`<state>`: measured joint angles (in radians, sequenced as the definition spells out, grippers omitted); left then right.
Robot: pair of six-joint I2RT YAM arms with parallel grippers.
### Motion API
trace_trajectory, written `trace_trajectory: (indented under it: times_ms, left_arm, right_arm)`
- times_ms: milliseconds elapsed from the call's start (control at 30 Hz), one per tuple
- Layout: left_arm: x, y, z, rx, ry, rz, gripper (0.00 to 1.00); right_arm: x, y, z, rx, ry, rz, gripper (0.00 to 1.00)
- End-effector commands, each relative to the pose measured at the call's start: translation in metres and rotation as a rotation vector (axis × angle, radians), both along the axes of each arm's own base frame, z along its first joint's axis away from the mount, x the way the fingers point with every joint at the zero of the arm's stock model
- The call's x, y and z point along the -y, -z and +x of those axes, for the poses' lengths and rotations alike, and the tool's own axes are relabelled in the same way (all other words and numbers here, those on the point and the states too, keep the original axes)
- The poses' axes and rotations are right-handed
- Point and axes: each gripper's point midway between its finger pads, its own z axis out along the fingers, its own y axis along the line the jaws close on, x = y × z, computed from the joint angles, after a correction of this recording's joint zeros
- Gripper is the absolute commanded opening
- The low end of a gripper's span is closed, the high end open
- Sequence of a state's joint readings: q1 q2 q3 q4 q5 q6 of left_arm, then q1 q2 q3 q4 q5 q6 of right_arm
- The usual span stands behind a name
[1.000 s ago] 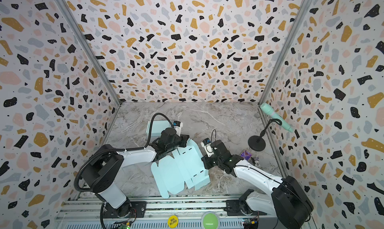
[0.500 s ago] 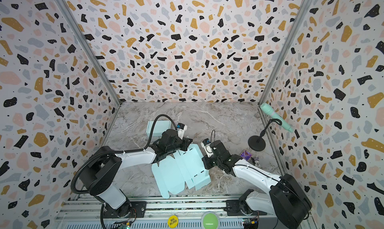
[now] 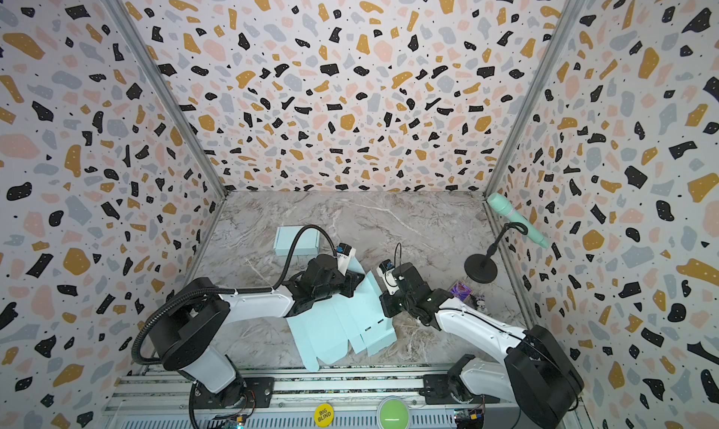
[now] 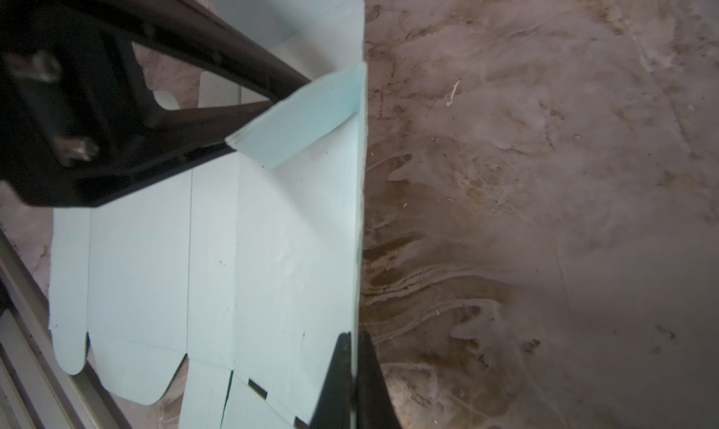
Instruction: Fold the paper box
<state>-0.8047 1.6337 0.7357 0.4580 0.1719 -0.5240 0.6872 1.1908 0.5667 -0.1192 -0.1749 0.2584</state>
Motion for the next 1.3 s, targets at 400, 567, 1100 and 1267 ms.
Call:
trace_trajectory:
  times_ms: [400, 567, 1100, 1267]
  left_arm:
    - [-0.101, 0.005, -0.016, 0.019, -0.170, 0.013, 0.32]
    - [-0.113, 0.007, -0.012, 0.018, -0.189, 0.035, 0.43]
    - [-0.102, 0.018, -0.013, -0.008, -0.129, 0.019, 0.48]
    - [-0.101, 0.010, -0.019, 0.008, -0.115, 0.014, 0.40]
  right_arm:
    - [-0.003, -0.025, 0.004, 0.136, -0.030, -0.081, 0.00]
    - [-0.009, -0.030, 0.000, 0.153, -0.047, -0.073, 0.00]
    - [-0.014, -0.037, -0.002, 0.178, -0.054, -0.078, 0.00]
    - [-0.014, -0.034, -0.001, 0.177, -0.054, -0.095, 0.00]
